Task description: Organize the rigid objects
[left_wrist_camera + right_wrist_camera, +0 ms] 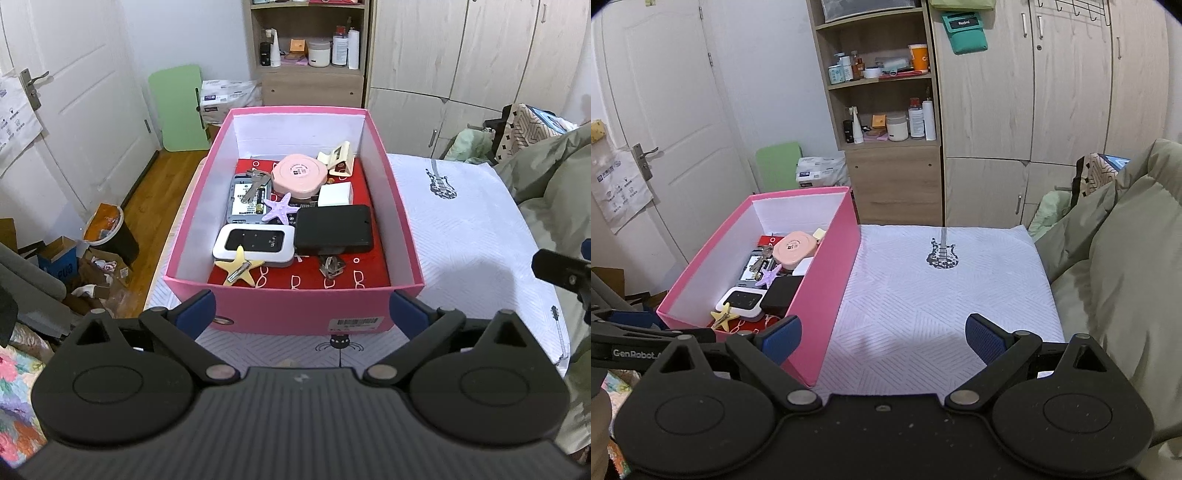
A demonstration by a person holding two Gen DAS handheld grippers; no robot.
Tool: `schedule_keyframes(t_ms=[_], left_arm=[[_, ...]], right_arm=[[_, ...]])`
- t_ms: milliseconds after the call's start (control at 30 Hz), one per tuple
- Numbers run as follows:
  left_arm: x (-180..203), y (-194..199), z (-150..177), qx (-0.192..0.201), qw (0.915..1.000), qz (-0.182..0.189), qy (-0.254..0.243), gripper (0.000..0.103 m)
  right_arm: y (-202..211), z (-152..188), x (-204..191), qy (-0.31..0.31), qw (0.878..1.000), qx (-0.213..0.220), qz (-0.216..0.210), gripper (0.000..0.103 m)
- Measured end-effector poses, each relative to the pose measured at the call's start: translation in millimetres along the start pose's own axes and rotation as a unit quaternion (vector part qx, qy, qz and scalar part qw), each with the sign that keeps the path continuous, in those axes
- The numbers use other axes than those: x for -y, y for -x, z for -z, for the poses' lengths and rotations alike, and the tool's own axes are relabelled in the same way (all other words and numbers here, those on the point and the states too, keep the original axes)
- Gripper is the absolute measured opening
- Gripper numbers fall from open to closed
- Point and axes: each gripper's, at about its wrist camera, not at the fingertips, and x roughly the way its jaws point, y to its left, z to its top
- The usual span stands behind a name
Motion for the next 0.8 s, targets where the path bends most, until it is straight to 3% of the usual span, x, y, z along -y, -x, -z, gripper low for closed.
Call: schedule_keyframes(t_ms=[800], left_arm=[[5.4, 9.1, 7.6, 0.018, 0.9997, -0.008, -0.013, 0.103]], right_arm=[[7.9, 8.2, -8.3, 0.024, 0.999, 0.016, 0.016, 0.098]])
